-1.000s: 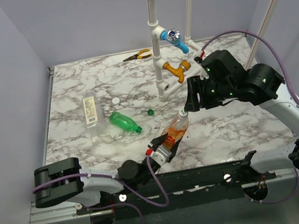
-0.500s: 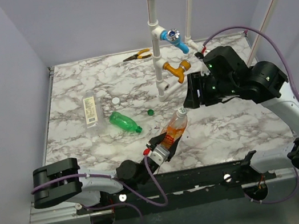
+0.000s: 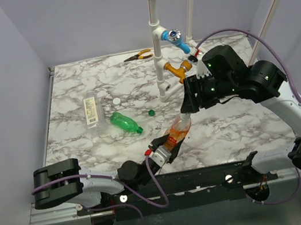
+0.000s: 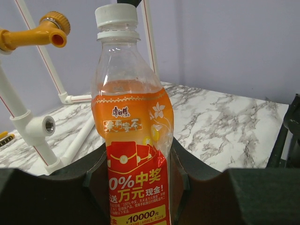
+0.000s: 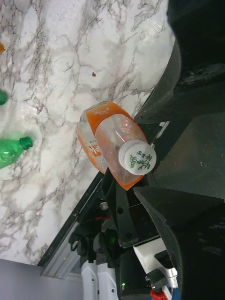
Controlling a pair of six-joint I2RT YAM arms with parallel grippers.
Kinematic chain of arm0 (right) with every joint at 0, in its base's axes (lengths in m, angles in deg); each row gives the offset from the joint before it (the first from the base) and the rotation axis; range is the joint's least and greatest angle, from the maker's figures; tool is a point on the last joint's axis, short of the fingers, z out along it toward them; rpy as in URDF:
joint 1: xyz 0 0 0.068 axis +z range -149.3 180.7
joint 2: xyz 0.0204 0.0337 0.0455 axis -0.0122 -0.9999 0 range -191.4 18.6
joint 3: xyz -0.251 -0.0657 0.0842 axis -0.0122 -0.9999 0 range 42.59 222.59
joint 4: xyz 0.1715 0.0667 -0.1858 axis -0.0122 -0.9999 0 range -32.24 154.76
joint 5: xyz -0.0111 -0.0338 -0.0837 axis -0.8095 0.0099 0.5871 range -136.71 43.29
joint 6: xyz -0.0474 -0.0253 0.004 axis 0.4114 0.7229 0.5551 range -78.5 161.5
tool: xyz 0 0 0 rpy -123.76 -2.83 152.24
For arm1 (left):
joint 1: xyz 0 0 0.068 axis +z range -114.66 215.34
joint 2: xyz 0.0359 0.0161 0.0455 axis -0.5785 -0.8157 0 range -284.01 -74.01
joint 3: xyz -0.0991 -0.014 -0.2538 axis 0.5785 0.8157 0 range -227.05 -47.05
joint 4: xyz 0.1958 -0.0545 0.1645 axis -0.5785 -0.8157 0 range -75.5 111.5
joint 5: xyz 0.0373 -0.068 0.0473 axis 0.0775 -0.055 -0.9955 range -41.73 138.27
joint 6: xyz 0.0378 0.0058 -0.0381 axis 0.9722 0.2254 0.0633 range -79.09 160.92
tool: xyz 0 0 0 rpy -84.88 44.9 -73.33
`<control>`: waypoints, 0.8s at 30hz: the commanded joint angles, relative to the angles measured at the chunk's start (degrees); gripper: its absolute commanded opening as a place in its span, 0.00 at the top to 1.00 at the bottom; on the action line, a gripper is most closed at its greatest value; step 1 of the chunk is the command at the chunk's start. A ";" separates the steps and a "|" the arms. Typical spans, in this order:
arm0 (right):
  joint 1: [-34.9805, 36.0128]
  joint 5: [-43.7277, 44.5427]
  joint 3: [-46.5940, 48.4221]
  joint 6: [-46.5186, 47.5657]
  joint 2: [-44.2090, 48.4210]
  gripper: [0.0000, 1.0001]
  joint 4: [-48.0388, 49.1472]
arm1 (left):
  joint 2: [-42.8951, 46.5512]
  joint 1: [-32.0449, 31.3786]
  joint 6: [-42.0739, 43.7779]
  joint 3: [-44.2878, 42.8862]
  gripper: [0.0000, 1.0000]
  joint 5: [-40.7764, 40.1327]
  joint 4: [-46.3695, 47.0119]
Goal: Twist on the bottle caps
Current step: Screw the bottle cap onto the plastic bottle.
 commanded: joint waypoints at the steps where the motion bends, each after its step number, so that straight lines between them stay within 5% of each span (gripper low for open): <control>1: 0.40 -2.84 -0.74 4.12 -0.23 0.41 0.49 | 1.62 0.20 -2.50 0.77 1.00 4.17 -1.63; 24: 0.42 -5.19 -2.19 6.07 0.20 0.46 -3.75 | 2.84 1.07 -3.89 0.75 1.00 5.60 -4.72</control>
